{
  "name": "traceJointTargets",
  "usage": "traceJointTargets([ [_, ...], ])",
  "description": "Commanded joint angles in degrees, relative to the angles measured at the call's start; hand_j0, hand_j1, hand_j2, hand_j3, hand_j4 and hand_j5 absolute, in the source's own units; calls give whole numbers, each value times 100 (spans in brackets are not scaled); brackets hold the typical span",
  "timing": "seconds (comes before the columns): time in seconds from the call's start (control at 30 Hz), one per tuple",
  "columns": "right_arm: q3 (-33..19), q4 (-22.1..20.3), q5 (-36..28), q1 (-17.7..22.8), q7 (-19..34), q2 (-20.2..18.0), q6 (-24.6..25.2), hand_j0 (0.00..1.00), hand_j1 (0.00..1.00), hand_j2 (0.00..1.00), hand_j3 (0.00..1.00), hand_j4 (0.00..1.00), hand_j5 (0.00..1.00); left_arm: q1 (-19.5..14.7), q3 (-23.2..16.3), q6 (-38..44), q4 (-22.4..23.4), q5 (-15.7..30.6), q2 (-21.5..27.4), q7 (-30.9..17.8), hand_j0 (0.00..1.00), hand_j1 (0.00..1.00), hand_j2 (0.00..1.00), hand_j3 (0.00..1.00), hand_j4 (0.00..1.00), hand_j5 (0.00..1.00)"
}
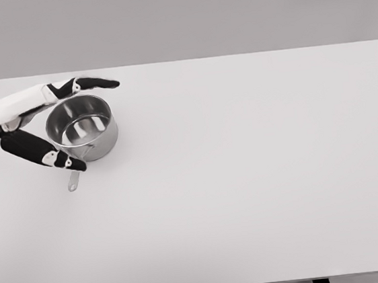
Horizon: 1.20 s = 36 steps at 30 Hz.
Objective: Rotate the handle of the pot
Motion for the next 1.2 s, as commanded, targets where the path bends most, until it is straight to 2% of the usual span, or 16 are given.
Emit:
traceJointTargets([
  [0.0, 0, 8, 0, 0, 1, 0, 0, 100, 100, 100, 100, 100, 100, 0, -539, 395, -5, 673, 17, -16, 100, 100, 100, 100, 100, 100],
  [0.07, 0, -1, 0, 0, 1, 0, 0, 100, 100, 100, 100, 100, 100, 53, -944, 307, -5, 743, -27, -16, 100, 100, 100, 100, 100, 100],
  [0.1, 0, -1, 0, 0, 1, 0, 0, 100, 100, 100, 100, 100, 100, 96, -1014, 307, -14, 752, -36, -16, 100, 100, 100, 100, 100, 100],
  [0.2, 0, 8, 0, 0, 1, 0, 0, 100, 100, 100, 100, 100, 100, 615, -1023, -264, -22, 752, -221, -16, 100, 100, 100, 100, 100, 100],
  [0.3, 0, -1, 0, 0, 1, 0, 0, 100, 100, 100, 100, 100, 100, 896, -1023, -606, -22, 752, -212, -16, 100, 100, 100, 100, 100, 100],
  [0.5, 0, -1, 0, 0, 1, 0, 0, 100, 100, 100, 100, 100, 100, 1379, -1015, -837, -22, 743, -238, -16, 100, 100, 100, 100, 100, 100],
  [0.6, 0, -1, 0, 0, 1, 0, 0, 100, 100, 100, 100, 100, 100, 1485, -1006, -837, -14, 743, -238, -16, 100, 100, 100, 100, 100, 100],
  [0.67, 0, -1, 0, 0, 1, 0, 0, 100, 100, 100, 100, 100, 100, 1503, -997, -432, -5, 743, -247, -16, 100, 100, 100, 100, 100, 100],
  [0.73, 0, -1, 0, 0, 1, 0, 0, 100, 100, 100, 100, 100, 100, 1512, -1006, 384, -5, 743, -335, -16, 100, 100, 100, 100, 100, 100],
  [0.87, 0, -1, 0, 0, 1, 0, 0, 100, 100, 100, 100, 100, 100, 1468, -1015, 1141, -5, 734, -344, -16, 100, 100, 100, 100, 100, 100],
  [1.17, 0, -1, 0, 0, 1, 0, 0, 100, 100, 100, 100, 100, 100, 1521, -909, 1765, 4, 726, -185, -16, 100, 100, 100, 100, 100, 100],
])
